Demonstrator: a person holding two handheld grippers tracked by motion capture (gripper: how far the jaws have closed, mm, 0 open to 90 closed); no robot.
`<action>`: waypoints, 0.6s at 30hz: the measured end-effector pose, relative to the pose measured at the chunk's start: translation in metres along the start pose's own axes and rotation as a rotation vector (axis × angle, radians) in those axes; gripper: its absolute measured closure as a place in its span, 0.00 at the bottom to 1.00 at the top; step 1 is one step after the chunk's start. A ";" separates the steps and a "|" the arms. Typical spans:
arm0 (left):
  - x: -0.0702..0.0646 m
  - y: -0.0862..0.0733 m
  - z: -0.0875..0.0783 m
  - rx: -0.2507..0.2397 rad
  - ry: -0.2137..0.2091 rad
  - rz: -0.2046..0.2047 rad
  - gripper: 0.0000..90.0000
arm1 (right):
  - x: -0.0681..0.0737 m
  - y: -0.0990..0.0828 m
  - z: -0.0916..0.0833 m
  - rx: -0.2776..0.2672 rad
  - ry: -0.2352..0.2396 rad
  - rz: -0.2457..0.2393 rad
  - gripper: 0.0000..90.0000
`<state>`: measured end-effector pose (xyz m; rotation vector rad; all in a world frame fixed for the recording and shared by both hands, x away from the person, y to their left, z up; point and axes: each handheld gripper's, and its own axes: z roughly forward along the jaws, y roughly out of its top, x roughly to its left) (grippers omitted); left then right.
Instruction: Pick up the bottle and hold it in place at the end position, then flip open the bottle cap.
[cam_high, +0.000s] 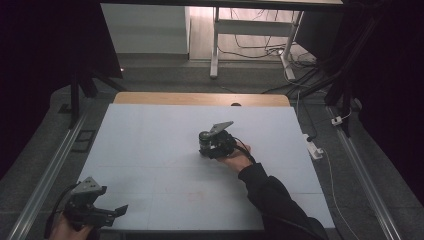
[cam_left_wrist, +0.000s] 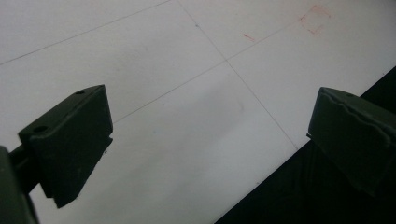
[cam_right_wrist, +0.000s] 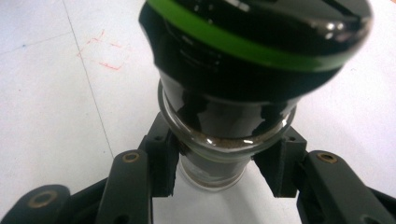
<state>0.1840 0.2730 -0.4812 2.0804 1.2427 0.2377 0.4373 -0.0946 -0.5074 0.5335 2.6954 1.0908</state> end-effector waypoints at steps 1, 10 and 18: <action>0.000 0.000 0.000 -0.001 0.001 0.000 0.01 | 0.000 0.000 0.000 -0.003 0.001 0.002 0.59; 0.000 0.001 0.001 0.009 0.004 0.000 0.01 | 0.000 -0.002 0.000 -0.014 0.004 0.006 0.59; 0.001 0.003 -0.002 -0.029 0.003 -0.008 0.00 | -0.001 -0.003 0.000 -0.023 0.003 0.006 0.59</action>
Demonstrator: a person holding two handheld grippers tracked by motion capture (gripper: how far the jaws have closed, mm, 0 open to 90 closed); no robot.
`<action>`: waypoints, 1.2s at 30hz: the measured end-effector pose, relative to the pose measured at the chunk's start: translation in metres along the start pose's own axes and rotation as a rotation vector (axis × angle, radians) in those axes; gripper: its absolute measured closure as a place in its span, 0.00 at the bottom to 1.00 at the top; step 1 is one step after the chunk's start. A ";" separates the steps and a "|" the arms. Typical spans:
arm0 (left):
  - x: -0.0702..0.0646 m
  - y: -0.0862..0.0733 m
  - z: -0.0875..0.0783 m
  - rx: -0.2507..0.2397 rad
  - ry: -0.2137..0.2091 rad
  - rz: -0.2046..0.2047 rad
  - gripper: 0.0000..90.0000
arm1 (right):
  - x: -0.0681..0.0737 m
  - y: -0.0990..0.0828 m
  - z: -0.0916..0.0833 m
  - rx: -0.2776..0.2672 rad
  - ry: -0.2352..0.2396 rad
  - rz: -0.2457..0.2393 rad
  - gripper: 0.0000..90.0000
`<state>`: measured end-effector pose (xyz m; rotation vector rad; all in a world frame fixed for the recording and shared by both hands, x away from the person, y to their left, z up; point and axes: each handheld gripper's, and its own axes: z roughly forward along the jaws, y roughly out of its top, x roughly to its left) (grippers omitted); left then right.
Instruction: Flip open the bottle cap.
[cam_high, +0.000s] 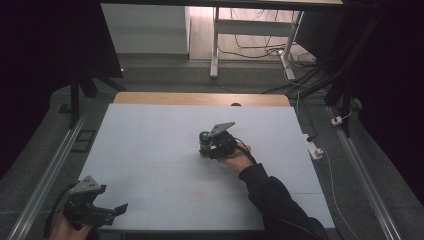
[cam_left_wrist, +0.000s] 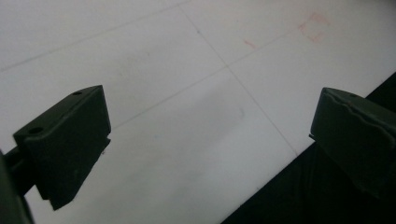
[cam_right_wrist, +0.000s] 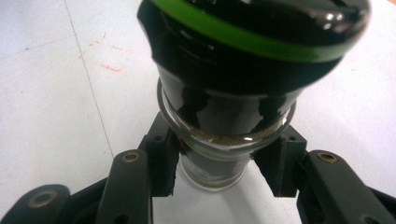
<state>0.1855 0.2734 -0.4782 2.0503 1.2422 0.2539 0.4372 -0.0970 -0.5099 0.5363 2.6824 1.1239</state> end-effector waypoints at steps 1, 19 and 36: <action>0.000 0.001 0.000 -0.003 0.002 0.001 0.00 | 0.000 0.000 0.000 -0.001 -0.001 -0.001 0.59; -0.002 0.022 0.018 -0.058 -0.088 0.104 0.00 | 0.000 -0.001 0.000 -0.005 0.002 -0.002 0.59; -0.010 0.059 0.047 -0.092 -0.169 0.156 0.00 | 0.000 -0.001 0.001 -0.012 0.005 0.002 0.59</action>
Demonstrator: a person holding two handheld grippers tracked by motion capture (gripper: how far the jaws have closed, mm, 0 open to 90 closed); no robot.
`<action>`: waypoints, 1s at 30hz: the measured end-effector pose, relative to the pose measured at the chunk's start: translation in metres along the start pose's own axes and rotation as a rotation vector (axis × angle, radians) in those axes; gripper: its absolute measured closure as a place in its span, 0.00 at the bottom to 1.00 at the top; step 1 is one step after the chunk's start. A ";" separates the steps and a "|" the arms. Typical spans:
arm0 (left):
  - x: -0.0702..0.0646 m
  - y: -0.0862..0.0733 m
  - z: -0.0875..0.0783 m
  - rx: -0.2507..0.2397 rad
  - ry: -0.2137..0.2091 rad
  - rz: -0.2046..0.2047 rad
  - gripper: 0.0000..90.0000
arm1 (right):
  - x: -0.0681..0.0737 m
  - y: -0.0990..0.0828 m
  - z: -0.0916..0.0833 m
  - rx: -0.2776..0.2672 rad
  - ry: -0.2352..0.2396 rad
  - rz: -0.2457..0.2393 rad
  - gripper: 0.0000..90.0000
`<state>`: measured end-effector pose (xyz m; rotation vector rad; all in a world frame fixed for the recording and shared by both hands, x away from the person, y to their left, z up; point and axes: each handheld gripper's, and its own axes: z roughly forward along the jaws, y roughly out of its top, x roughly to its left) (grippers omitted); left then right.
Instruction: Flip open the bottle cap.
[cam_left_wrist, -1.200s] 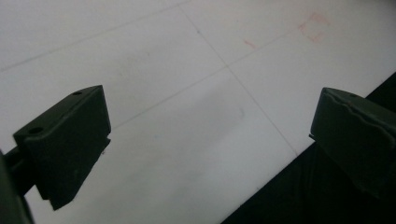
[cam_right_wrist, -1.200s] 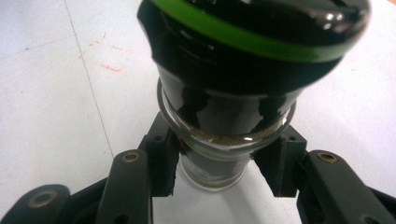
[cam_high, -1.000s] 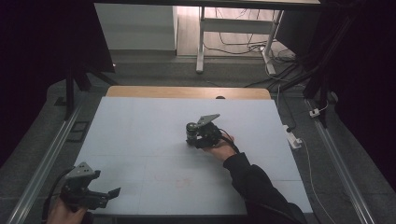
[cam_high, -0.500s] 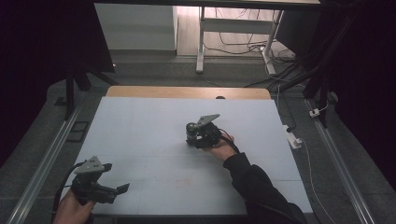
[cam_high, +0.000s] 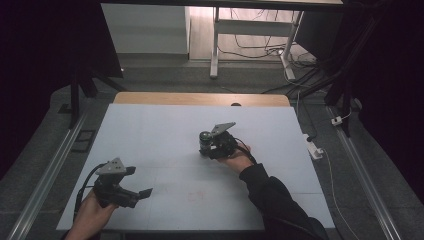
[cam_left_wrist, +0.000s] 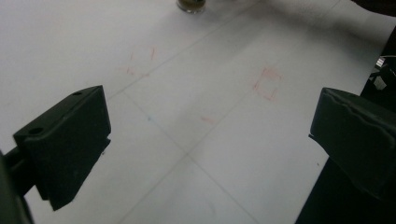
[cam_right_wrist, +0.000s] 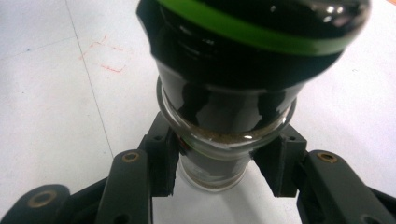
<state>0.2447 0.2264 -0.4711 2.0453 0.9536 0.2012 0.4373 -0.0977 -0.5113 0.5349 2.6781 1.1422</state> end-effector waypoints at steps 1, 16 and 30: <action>0.000 0.003 0.002 0.001 0.000 0.009 0.00 | 0.000 0.000 0.000 -0.001 0.000 0.001 0.59; 0.005 0.044 0.034 0.006 -0.001 0.053 0.00 | 0.000 -0.001 0.000 -0.003 0.002 -0.002 0.59; 0.009 0.080 0.063 0.004 -0.019 0.067 0.00 | 0.000 -0.001 0.000 -0.002 0.002 -0.009 0.59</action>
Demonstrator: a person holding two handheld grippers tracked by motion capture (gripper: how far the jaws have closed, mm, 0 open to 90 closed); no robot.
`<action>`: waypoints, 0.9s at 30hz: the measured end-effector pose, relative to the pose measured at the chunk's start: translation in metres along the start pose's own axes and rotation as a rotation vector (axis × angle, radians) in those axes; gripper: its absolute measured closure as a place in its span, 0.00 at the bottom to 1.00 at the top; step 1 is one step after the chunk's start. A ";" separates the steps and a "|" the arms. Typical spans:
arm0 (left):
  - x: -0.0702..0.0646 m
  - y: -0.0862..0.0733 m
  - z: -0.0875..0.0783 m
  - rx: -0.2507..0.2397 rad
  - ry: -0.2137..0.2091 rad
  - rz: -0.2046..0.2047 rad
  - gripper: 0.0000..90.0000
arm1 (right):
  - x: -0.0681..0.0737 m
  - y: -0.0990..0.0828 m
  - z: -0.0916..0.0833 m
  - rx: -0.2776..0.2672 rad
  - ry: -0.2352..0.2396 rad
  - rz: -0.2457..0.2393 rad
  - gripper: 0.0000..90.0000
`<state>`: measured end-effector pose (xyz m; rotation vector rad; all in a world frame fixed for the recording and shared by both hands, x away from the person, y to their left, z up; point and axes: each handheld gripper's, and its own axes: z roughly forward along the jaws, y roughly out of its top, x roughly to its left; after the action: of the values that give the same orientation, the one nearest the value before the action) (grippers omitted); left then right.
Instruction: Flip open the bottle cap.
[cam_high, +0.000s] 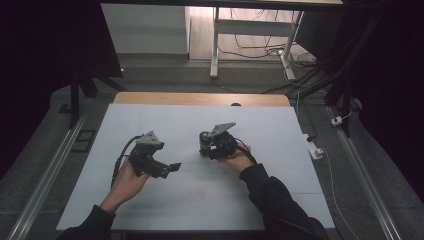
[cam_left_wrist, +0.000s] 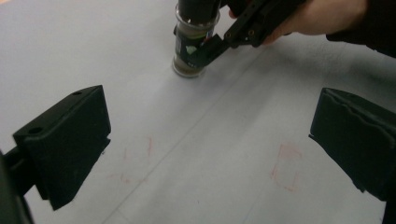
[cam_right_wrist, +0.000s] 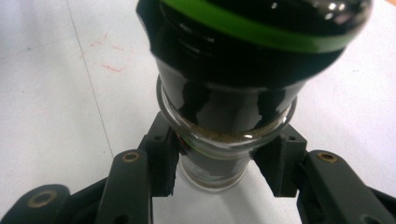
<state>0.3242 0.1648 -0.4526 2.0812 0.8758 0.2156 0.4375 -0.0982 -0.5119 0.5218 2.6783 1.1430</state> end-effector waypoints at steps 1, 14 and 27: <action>0.000 0.002 0.002 -0.003 -0.002 0.002 0.00 | 0.000 0.000 0.000 0.001 0.000 -0.001 0.59; 0.005 0.020 0.026 -0.009 -0.011 0.068 0.00 | 0.000 0.000 0.000 0.000 0.002 -0.002 0.59; 0.005 0.038 0.059 0.004 -0.044 0.105 0.02 | 0.000 0.000 0.000 0.000 0.002 -0.001 0.59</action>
<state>0.3725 0.1151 -0.4613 2.1298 0.7418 0.2229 0.4378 -0.0983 -0.5121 0.5192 2.6799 1.1443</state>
